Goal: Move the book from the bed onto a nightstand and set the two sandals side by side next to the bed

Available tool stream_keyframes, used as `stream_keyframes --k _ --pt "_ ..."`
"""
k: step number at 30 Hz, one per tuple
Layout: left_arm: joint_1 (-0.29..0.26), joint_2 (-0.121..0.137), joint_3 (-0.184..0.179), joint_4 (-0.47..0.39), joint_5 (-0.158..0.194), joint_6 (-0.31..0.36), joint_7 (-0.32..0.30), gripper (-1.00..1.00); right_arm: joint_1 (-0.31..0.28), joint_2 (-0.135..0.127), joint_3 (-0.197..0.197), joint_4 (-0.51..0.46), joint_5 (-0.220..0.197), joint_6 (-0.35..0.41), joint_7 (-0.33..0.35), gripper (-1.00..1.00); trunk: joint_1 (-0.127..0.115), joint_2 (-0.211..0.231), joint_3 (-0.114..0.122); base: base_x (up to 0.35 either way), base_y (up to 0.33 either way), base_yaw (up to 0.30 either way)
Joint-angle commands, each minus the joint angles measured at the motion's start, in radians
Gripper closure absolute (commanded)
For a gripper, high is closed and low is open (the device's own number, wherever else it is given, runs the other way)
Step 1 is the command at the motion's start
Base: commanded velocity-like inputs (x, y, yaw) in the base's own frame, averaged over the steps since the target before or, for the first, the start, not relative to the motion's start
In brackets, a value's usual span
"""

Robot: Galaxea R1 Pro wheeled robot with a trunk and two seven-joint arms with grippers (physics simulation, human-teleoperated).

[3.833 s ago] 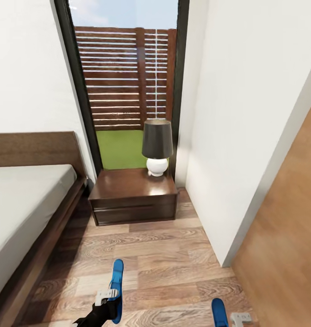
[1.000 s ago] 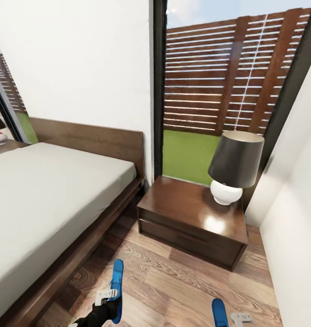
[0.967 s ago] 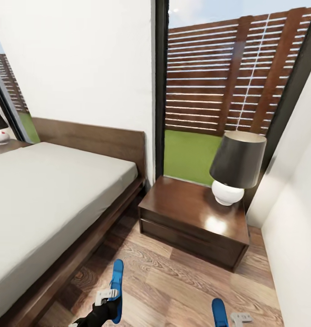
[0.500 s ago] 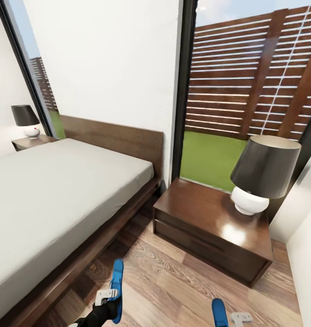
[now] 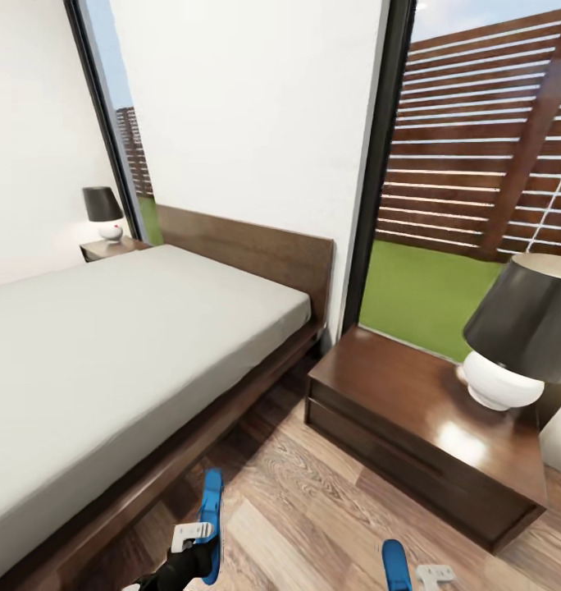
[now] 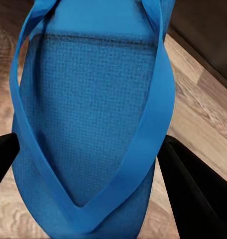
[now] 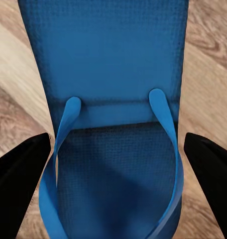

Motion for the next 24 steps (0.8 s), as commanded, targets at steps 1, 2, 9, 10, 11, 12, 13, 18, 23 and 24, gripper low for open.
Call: stream_keyframes --k 1,2,9,10,11,12,13,18,23,24 --pt "-0.001 0.000 0.004 0.002 0.006 0.000 -0.007 1.00 0.000 0.000 -0.008 0.001 0.008 -0.003 0.006 1.00 0.000 0.000 -0.001 0.000 0.000 0.287" --pt "-0.001 0.000 0.004 0.002 0.006 0.000 -0.007 1.00 0.000 0.000 -0.008 0.001 0.008 -0.003 0.006 1.00 0.000 0.000 -0.001 0.000 0.000 0.287" --pt "-0.001 -0.001 0.004 0.002 0.006 0.000 -0.007 1.00 0.000 0.000 -0.008 0.001 0.008 -0.003 0.006 1.00 0.000 0.000 -0.001 0.000 0.000 0.287" --pt "-0.001 -0.001 0.004 0.002 0.006 0.000 -0.007 1.00 0.000 0.000 -0.008 0.001 0.008 -0.003 0.006 1.00 0.000 0.000 -0.001 0.000 0.000 0.287" --pt "-0.001 -0.001 0.004 0.002 0.006 0.000 -0.007 1.00 0.000 0.000 -0.008 0.001 0.008 -0.003 0.006 1.00 0.000 0.000 -0.001 0.000 0.000 0.287" --pt "-0.001 -0.001 0.004 0.002 0.006 0.000 -0.007 1.00 0.000 0.000 -0.008 0.001 0.008 -0.003 0.006 1.00 0.000 0.000 -0.001 0.000 0.000 0.287" --pt "-0.001 -0.001 0.004 0.002 0.006 0.000 -0.007 1.00 0.000 0.000 -0.008 0.001 0.008 -0.003 0.006 1.00 0.000 0.000 -0.001 0.000 0.000 0.287" --pt "-0.001 -0.001 0.003 0.002 0.006 -0.001 -0.007 1.00 0.000 0.000 -0.008 0.001 0.008 -0.003 0.006 1.00 0.000 0.000 -0.001 0.000 0.000 0.287" --pt "-0.001 -0.002 0.004 0.002 0.006 -0.001 -0.007 1.00 0.000 0.000 -0.008 0.001 0.008 -0.003 0.006 1.00 0.000 0.000 -0.001 0.000 -0.090 0.287" --pt "-0.001 -0.002 0.004 0.002 0.006 -0.001 -0.007 1.00 0.000 0.000 -0.008 0.001 0.008 -0.003 0.006 1.00 0.000 0.000 -0.001 0.000 -0.091 0.287"
